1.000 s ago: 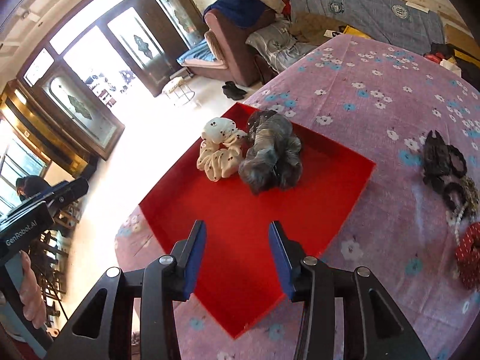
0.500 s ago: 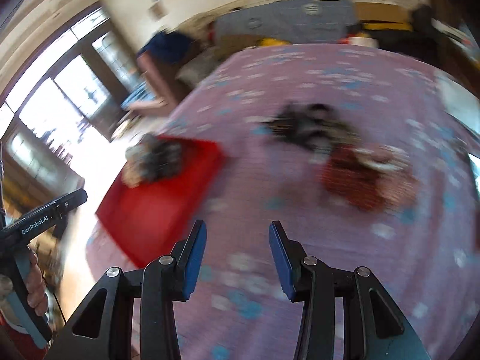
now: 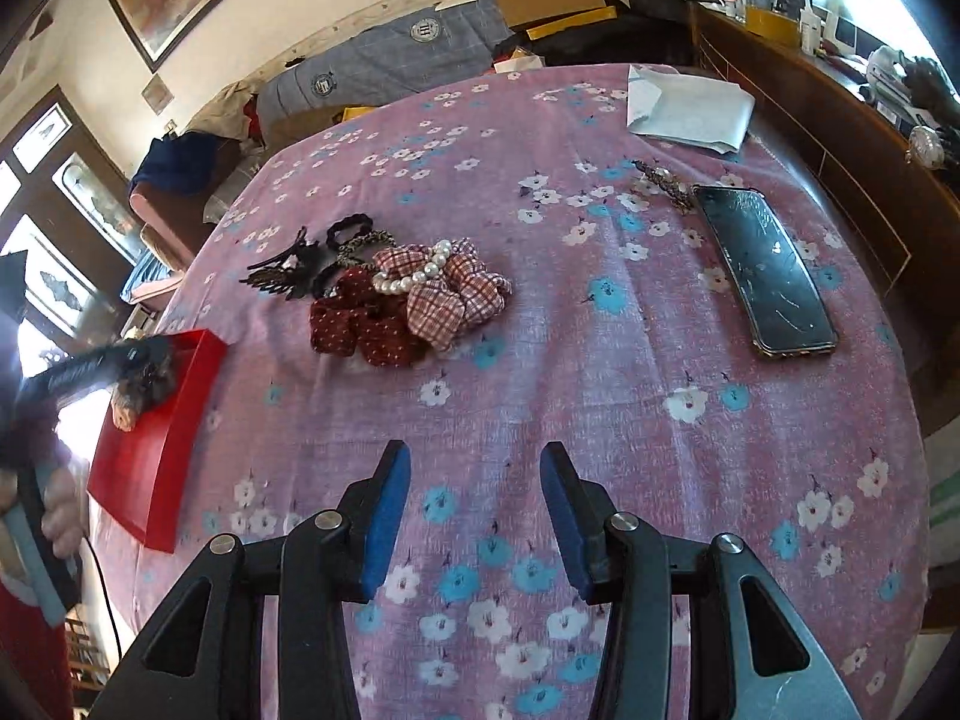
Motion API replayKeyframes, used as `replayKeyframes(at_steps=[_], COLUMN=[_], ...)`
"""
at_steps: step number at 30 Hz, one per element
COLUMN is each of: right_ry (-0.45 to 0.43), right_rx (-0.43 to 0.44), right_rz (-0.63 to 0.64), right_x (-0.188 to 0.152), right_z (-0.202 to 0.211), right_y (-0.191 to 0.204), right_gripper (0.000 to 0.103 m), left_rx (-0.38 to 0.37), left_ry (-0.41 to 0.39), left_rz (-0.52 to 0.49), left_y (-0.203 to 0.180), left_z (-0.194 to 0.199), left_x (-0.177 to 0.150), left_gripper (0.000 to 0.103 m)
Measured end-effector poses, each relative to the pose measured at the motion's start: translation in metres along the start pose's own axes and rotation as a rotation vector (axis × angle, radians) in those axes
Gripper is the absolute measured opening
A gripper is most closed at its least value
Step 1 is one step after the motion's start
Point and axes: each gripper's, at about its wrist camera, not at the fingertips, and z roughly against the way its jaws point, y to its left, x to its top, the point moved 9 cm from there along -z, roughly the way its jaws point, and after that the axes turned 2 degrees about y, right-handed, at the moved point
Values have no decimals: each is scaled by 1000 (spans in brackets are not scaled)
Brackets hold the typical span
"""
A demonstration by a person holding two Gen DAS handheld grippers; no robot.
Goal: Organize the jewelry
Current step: 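Move the left tool to the black claw clip and grasp it, then carry the claw clip with the left tool while the right grasps the red polka-dot bow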
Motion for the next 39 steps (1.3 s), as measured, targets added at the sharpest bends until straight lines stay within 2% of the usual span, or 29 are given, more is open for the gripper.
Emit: replayKeyframes(at_steps=[6,13,15,16,21,22,23,25,27,28,30,31,39], right_ry=[2,6,7,7,8,7,7,4,3,3,-3,-6,3], right_rx=[35,50,50,53,64,66,68,74,79,83,83,84,118], right_rz=[3,5,-6,-17,-41,-40,-39,-34,-34,-36,-39,-39,-29], right_x=[26,53,57,58,62,63,64,67,69,70,72,74,72], right_z=[-29,-58,-63,-66,-71,-72,-72,-73,-75,-77,-79,-79,-77], right_y=[11,18,15,13,11,11,12,14,15,16,16,17,24], right_gripper=[49,51,52,53,53,53,53,53,53,53,53,53,53], left_rx=[-10,-109,-138,-154,-113,-104,-106,-112,-129,-135,-153,-163,-273], left_ry=[58,86,79,79,129,136,147,177,178,179,179,177,125], left_rz=[42,23,14,6,-60,-71,-69,-40,-15,-8,-1,1,25], left_y=[9,-6,-14,-19,-34,-36,-36,-34,-31,-30,-30,-29,-27], left_z=[-54,-95,-97,-100,-120,-122,-123,-126,-123,-122,-114,-108,-43], left_x=[35,72,80,84,91,91,90,86,84,83,78,75,44], left_gripper=[53,54,62,69,71,63,41,20,19,12,10,4,3])
